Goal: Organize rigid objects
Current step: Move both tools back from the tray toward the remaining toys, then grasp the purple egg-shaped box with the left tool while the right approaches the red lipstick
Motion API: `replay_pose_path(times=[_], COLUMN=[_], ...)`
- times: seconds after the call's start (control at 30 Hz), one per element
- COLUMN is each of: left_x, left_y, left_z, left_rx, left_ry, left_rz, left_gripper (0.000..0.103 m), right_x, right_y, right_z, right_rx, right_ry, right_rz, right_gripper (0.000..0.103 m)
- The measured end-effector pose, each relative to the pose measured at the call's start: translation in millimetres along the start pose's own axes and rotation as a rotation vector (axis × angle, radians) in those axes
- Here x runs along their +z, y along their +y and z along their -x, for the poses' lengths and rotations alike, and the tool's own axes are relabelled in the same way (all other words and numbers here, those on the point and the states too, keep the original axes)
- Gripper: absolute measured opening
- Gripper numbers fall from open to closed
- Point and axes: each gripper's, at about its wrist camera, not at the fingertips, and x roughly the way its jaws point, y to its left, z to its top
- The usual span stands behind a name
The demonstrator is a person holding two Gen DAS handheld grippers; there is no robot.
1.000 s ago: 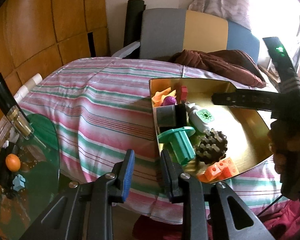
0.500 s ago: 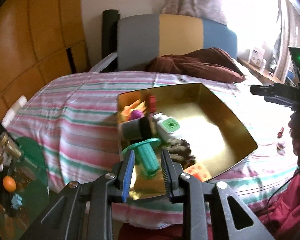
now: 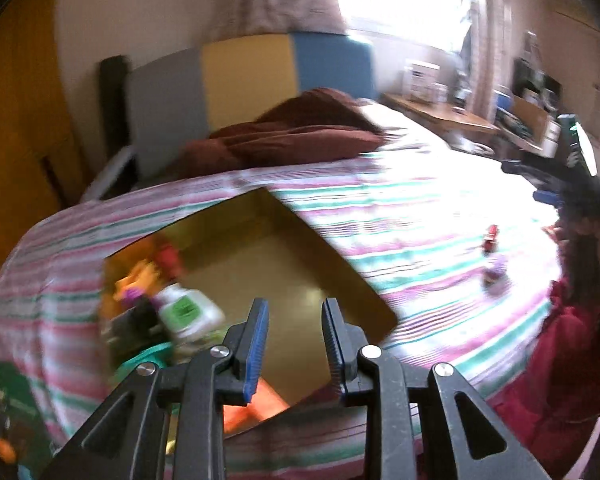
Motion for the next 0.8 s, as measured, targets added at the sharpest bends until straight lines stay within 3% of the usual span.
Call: replay_pose_path(times=[0.1, 0.17, 0.3, 0.5, 0.63, 0.8], left_x=[11, 15, 22, 26, 29, 35], left_y=[-35, -58, -103, -164, -197, -227], left_z=[-17, -31, -61, -107, -127, -145], left_rx=[-0.075, -0.128, -0.249, -0.427, -0.483, -0.560], left_ry=[0.018, 0.035, 0.099, 0.215, 0.227, 0.257], left_rz=[-0.073, -0.106, -0.158, -0.204, -0.301, -0.378], left_gripper=[0.028, 0.028, 0.028, 0.031, 0.032, 0.041], right_x=[-5, -2, -1, -1, -8, -12], right_y=[-40, -58, -71, -74, -77, -77], right_z=[-5, -2, -6, -12, -17, -21], right_rx=[-0.086, -0.072, -0.062, -0.020, -0.001, 0.014], right_ry=[-0.004, -0.023, -0.003, 0.038, 0.064, 0.092], right_rz=[-0.155, -0.254, -0.319, -0.349, -0.360, -0.366], right_gripper=[0.101, 0.101, 0.101, 0.101, 0.101, 0.101])
